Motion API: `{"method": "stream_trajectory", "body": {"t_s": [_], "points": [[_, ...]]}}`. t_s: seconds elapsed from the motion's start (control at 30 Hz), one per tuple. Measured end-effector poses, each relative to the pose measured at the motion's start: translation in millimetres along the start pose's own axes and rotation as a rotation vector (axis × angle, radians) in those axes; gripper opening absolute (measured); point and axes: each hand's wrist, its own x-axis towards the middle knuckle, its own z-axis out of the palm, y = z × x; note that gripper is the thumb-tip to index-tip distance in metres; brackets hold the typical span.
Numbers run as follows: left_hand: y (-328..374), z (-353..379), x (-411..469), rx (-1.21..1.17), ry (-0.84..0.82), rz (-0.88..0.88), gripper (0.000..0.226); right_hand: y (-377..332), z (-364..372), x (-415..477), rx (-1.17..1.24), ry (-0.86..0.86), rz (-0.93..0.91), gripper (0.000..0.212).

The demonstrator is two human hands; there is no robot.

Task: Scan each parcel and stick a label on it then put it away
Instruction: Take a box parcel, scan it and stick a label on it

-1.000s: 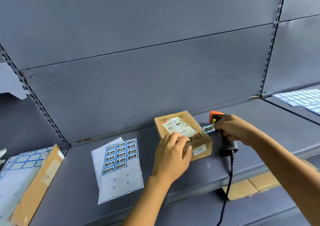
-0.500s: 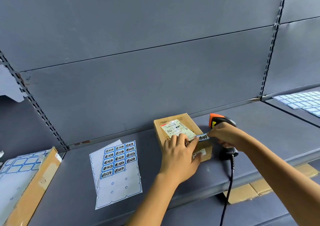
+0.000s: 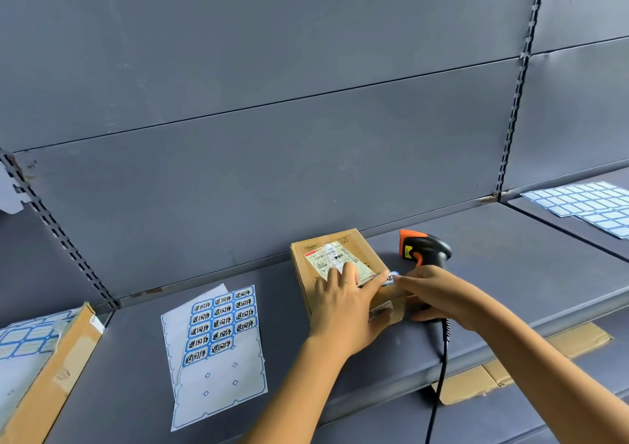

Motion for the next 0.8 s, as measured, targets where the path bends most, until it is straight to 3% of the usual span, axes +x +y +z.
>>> {"method": "stream_trajectory", "body": {"t_s": [0.13,0.27,0.43,0.6,0.7,0.8], "points": [[0.0,6.1,-2.9,-0.133,0.182,-0.057,0.048,-1.4,9.6,-0.4,0.206,-0.1,0.034,0.017],[-6.2,2.8,-8.2,-0.436,0.334,-0.325,0.046,-8.0,17.8,-0.8,0.525,-0.049,0.014,0.018],[-15.3,-1.6,-21.3,-0.683,0.282,-0.303,0.056,-17.5,41.8,-5.1,0.391,-0.021,-0.005,0.018],[-21.0,-8.5,-30.2,-1.058,0.405,-0.434,0.041,-11.7,39.8,-18.8,0.478,0.0,-0.086,0.021],[-23.2,-6.1,-27.2,-1.12,0.523,-0.51,0.035,-3.1,8.8,-33.2,0.638,0.1,-0.127,0.016],[-11.7,-6.0,-17.0,-1.142,0.512,-0.489,0.033,13.9,-32.0,-59.2,0.702,0.209,-0.149,0.015]]}}
